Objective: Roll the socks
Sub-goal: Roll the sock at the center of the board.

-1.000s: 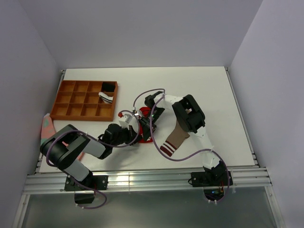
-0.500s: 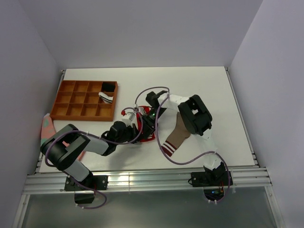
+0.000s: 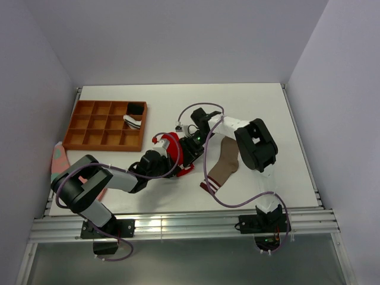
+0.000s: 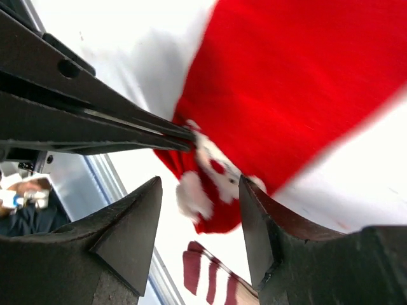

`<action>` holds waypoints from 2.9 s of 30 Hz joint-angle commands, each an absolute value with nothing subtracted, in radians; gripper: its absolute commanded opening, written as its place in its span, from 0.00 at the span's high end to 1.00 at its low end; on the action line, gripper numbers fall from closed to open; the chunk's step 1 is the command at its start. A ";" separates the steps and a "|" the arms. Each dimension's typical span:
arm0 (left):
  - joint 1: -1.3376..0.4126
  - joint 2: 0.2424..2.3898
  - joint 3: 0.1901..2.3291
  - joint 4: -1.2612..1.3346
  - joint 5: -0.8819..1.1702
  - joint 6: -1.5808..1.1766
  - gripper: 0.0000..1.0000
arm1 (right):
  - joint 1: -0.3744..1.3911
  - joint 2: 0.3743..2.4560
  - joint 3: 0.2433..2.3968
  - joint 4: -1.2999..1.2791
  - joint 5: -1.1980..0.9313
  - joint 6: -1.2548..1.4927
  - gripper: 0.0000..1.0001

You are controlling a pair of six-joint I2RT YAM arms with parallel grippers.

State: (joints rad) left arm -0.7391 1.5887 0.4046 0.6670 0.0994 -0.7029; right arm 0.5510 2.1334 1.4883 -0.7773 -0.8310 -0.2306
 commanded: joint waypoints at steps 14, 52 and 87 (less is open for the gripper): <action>-0.736 1.655 0.443 0.456 0.164 -0.724 1.00 | 0.431 1.774 1.183 -0.511 -0.621 -0.345 0.41; -0.624 1.580 0.532 0.152 0.413 -0.698 1.00 | 0.857 1.423 0.814 -0.195 -0.410 -0.713 0.46; -0.597 1.508 0.482 0.215 0.471 -0.753 1.00 | 0.956 1.680 0.977 -0.261 -0.313 -0.669 0.86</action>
State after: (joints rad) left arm -0.5980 1.5341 0.5175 0.2100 0.4587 -0.7464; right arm 0.9508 1.6714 0.9283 -0.2478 -0.3149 -0.6884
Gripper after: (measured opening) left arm 0.023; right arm 0.152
